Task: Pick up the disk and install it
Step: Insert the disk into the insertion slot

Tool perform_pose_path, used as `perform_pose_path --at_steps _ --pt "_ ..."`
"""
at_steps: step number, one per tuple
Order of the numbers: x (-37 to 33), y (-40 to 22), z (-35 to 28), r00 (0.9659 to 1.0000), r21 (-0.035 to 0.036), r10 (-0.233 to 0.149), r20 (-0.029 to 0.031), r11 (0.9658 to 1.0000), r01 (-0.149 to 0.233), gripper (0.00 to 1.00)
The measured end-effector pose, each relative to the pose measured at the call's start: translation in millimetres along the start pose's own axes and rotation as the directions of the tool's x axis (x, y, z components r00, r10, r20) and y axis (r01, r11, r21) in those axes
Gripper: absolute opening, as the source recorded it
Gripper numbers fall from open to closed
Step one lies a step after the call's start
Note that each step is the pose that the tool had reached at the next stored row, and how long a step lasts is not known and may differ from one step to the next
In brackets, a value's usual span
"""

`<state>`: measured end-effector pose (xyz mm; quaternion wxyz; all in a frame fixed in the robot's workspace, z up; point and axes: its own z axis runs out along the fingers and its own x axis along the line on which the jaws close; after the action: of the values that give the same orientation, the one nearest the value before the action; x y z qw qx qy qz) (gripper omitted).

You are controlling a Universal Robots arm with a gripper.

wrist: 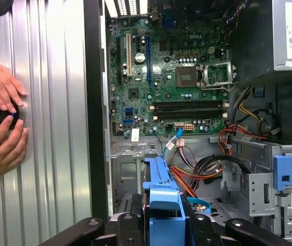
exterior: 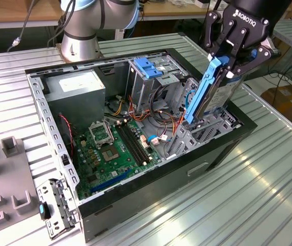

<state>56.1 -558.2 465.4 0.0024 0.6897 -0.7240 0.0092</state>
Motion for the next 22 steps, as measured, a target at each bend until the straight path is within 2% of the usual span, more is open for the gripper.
perform_pose_path --at_steps 12,22 --pt "0.0 -1.5 13.5 1.0000 0.0000 -0.003 -0.0001 1.0000 0.003 0.37" --pt "-0.1 -2.3 14.7 1.0000 0.0000 -0.003 -0.0001 1.0000 0.003 0.37"
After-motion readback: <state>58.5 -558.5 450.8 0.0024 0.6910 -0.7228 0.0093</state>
